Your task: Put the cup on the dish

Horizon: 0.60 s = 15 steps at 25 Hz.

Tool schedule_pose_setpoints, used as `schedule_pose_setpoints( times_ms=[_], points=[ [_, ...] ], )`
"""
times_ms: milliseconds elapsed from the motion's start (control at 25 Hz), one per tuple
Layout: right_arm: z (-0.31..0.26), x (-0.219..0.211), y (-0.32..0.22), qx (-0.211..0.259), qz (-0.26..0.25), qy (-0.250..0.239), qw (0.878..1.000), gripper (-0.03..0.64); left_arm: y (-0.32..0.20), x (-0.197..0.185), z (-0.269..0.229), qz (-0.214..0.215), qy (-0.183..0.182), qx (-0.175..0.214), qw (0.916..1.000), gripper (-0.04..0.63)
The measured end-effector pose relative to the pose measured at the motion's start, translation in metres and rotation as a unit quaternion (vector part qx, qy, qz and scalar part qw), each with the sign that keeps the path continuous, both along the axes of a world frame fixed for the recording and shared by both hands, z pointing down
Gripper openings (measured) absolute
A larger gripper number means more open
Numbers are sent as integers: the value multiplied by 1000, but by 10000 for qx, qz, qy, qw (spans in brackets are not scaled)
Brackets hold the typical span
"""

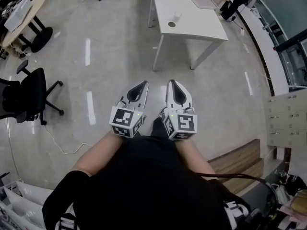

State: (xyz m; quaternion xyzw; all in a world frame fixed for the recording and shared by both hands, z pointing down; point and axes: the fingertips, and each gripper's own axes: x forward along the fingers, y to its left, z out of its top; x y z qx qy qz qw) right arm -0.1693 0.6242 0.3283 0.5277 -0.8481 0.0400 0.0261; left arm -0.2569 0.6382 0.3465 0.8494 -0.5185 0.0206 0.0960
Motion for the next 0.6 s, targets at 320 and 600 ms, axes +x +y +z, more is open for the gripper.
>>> schedule_pose_setpoints(
  times_ms=[320, 600],
  points=[
    [20, 41, -106, -226, -67, 84, 9997, 14, -106, 52, 16, 88, 18, -222, 9997, 7],
    [21, 113, -196, -349, 64, 224, 9991, 14, -206, 136, 15, 415, 34, -188, 9990, 8]
  ],
)
